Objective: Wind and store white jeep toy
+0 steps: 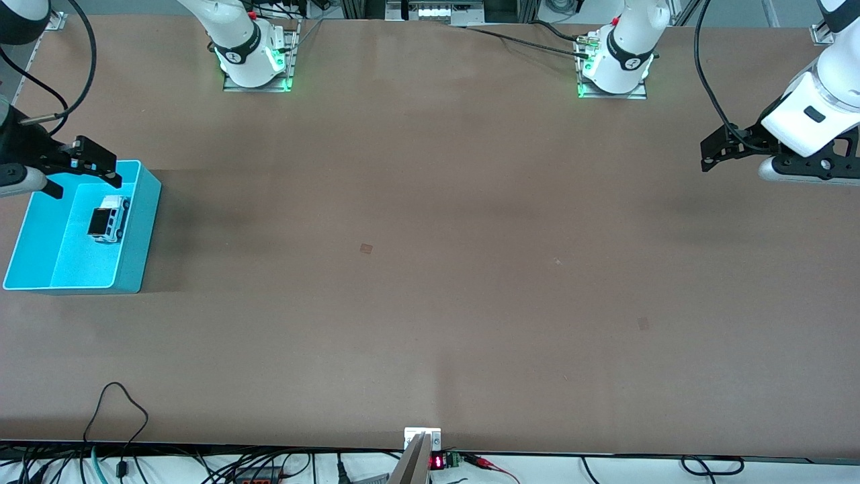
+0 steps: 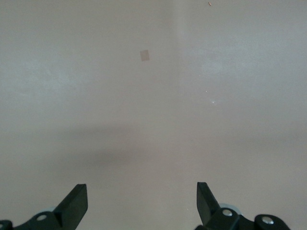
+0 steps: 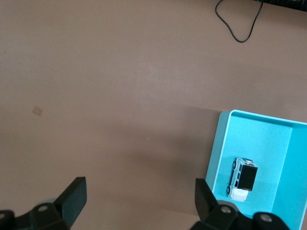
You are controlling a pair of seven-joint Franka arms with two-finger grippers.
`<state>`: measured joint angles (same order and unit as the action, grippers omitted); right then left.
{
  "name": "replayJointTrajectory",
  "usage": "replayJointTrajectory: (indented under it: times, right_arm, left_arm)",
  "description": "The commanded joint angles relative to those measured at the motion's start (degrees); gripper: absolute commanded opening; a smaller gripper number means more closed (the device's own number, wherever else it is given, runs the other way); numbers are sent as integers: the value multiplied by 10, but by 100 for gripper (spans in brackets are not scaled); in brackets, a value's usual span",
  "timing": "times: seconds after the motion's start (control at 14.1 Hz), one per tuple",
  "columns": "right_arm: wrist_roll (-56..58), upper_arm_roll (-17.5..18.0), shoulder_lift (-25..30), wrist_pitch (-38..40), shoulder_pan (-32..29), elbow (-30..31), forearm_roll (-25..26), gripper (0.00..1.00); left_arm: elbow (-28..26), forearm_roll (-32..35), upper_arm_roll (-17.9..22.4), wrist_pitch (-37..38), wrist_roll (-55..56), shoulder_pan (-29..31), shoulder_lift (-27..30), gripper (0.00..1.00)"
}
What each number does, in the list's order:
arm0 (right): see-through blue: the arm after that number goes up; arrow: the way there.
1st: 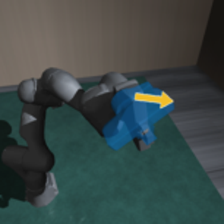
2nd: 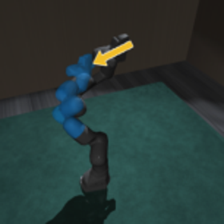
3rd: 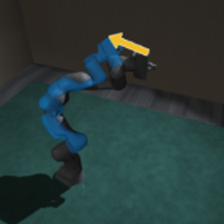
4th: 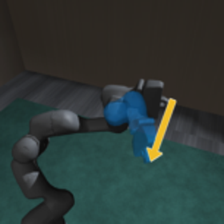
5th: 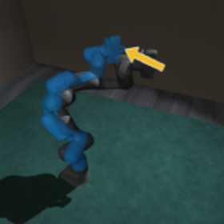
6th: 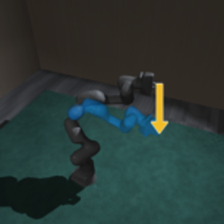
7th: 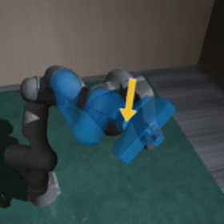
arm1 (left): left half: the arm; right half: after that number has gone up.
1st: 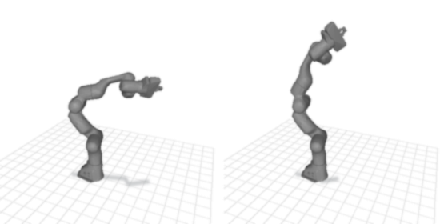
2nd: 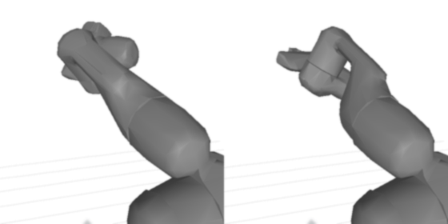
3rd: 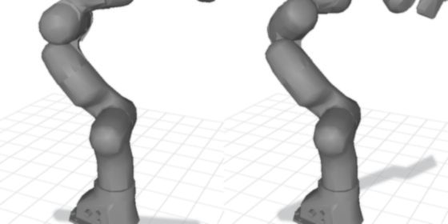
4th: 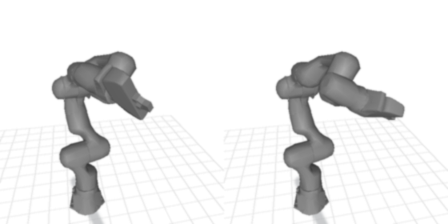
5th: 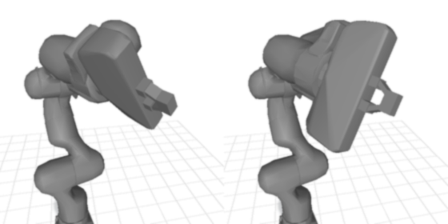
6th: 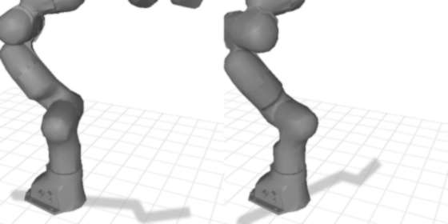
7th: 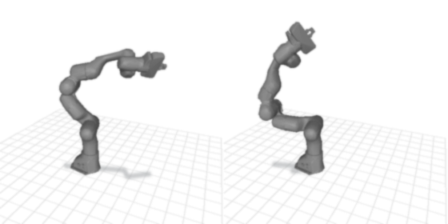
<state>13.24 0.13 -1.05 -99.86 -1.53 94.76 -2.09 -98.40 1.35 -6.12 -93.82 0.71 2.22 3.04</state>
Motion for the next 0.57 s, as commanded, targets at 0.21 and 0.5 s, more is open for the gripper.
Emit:
replayJointTrajectory:
  times: [0.21, 0.5]
  right_arm:
    - [-122, -5, -7, 17, 31, -28, -9, 100]
    - [-148, -4, -5, 24, 32, -28, 0, 100]
  left_arm:
    - [13, 1, 0, 13, -12, 2, -1, 100]
    - [13, 1, 0, 14, -12, 2, -1, 100]
